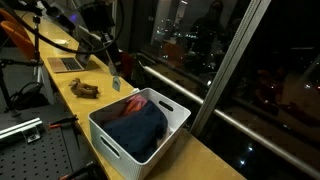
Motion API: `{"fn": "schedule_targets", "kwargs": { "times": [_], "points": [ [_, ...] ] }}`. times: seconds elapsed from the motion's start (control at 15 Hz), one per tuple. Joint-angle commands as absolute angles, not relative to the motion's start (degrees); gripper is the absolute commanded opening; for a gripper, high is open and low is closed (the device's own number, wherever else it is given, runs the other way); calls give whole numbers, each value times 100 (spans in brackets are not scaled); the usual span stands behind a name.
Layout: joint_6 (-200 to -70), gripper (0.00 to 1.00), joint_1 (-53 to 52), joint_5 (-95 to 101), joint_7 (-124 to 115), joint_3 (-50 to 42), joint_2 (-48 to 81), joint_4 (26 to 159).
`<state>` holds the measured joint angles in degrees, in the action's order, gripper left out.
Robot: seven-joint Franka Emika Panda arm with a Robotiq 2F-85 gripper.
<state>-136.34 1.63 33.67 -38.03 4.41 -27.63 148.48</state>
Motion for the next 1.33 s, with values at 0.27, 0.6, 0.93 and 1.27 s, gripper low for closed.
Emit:
{"fn": "schedule_targets", "kwargs": {
  "times": [0.27, 0.6, 0.93, 1.27],
  "points": [
    [-13822, 44, 656, 2614, -2286, 241, -2179, 13862],
    [-13738, 80, 522, 2311, -2003, 427, -1873, 13365],
    [-14005, 100, 34, 2216, -2408, 1097, -976, 12783],
    [-14301, 100, -509, 2262, -2628, 1345, 225, 11924]
  ]
}}
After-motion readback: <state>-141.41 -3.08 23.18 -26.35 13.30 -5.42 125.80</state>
